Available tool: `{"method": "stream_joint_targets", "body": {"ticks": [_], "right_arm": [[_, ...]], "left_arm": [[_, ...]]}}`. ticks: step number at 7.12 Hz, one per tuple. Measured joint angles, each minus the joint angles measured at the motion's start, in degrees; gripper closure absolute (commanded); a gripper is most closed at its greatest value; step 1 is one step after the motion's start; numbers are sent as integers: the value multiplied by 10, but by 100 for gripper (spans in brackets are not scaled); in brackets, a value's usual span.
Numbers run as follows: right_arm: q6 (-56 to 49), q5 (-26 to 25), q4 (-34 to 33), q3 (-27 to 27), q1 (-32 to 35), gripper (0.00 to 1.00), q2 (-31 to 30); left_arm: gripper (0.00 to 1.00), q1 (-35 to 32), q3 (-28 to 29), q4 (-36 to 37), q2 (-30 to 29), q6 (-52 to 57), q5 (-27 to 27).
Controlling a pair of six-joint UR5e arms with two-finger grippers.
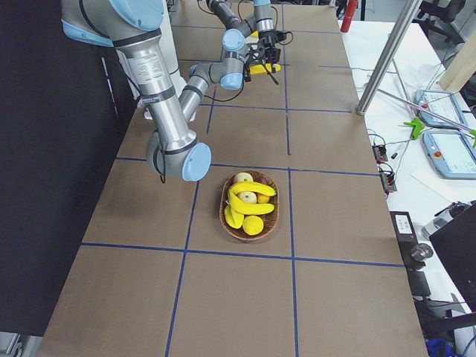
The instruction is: Transfer all bananas from basket to plate
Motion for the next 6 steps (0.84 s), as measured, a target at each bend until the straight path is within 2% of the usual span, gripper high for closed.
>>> {"method": "stream_joint_targets", "body": {"ticks": [2,4,6], "right_arm": [[-9,73,-83,10,65,0,-13],[-76,86,-172,8,108,0,-46],[-222,86,-309,11,153,0,-59]], "left_arm": [[100,-17,-14,0,52,63,-3],[100,-55,-30,7,115,137,-7],[100,-76,-42,43,193,239,-8]]}}
